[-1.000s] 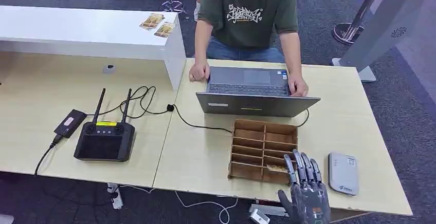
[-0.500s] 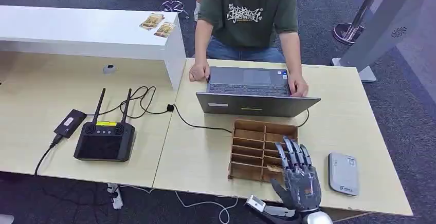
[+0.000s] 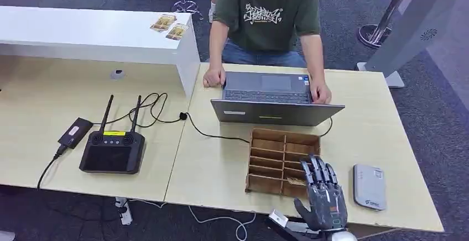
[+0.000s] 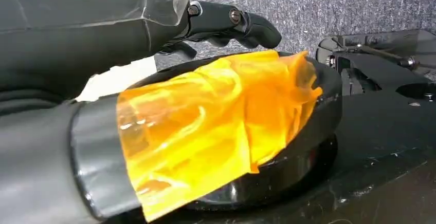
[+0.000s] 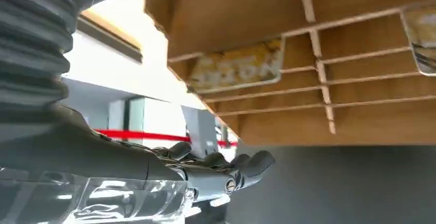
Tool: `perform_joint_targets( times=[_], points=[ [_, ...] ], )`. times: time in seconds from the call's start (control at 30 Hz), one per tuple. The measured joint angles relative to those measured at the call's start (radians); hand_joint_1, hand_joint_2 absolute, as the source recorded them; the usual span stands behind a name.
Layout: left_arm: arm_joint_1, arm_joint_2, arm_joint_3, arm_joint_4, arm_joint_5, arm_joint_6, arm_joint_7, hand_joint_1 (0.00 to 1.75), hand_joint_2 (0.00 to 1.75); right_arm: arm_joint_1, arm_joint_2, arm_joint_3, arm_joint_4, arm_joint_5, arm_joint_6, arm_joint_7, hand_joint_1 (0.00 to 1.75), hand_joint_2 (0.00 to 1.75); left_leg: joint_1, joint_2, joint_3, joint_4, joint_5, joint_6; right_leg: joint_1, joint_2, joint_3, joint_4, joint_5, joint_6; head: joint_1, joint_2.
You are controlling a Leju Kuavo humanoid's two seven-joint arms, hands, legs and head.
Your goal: Pass the card to the sensor for recognition and then transmit it.
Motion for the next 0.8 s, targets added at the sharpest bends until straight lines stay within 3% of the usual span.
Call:
perform_joint_targets(
  times=[0.8],
  points=[
    [0.001,-0.001,0.000,0.000,0.002,0.000,-0.013,0.00,0.00,0.019,-0.002,0.055,-0.043,-0.094,0.003,0.045,0.00,1.75,0.000,0.000,0.000,0.000,0.000,0.000,0.000,0.000,0.000,0.000,0.000,0.000,0.000,0.000]
  ],
)
